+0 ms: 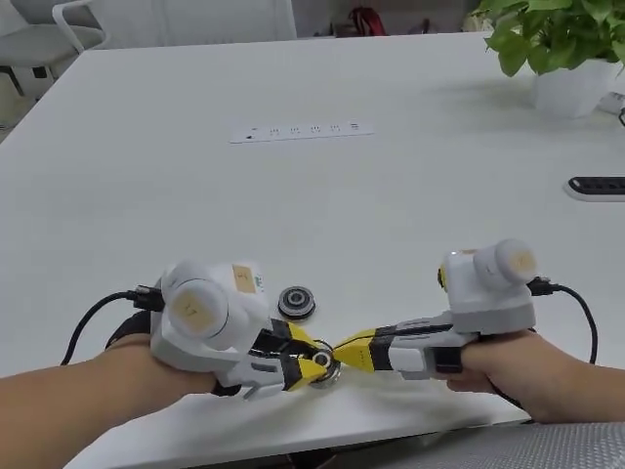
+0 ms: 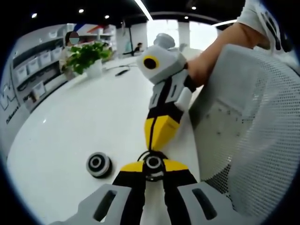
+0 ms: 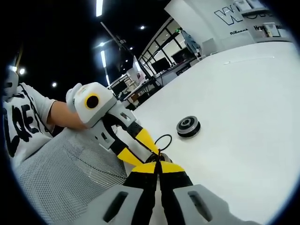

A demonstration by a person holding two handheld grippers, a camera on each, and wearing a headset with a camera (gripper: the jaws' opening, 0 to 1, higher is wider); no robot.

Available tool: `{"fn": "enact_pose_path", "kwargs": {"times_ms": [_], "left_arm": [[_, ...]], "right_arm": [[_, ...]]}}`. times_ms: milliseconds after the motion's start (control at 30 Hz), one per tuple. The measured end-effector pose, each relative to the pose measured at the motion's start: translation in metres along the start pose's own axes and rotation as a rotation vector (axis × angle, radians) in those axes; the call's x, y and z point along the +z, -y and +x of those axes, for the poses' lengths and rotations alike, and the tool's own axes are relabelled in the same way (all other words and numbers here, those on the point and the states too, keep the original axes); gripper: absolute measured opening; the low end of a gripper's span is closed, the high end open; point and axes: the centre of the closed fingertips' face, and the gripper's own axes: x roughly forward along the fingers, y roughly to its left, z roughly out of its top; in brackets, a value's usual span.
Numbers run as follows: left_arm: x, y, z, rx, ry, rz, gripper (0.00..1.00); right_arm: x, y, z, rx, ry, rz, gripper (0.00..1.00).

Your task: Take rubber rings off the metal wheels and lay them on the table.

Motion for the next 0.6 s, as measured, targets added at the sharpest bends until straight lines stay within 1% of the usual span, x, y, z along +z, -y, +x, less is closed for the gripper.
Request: {"fn": "enact_pose_path", "kwargs": {"times_ms": [100, 200, 267, 367, 600], "left_arm": [[0.0, 0.0, -0.001, -0.005, 0.002, -0.016, 0.17], [0.0, 0.001, -0.002, -0.009, -0.001, -0.012, 0.18], [0.001, 0.001, -0.003, -0.011, 0.004, -0.016, 0.18], [0.005, 0.002, -0.006, -0.02, 0.017, -0.031, 0.23], [0.008, 0.006, -0.014, -0.032, 0.029, -0.038, 0.28]], "right_arm": [[0.001, 0.001, 0.0, -0.001, 0.005, 0.003, 0.0], [0.001, 0.001, 0.0, 0.001, 0.005, 0.003, 0.0], [0.001, 0.001, 0.0, 0.0, 0.006, 0.005, 0.0], [0.003, 0.001, -0.001, -0.002, 0.014, 0.01, 0.0], [0.003, 0.0, -0.001, 0.003, 0.015, 0.011, 0.0]]}}
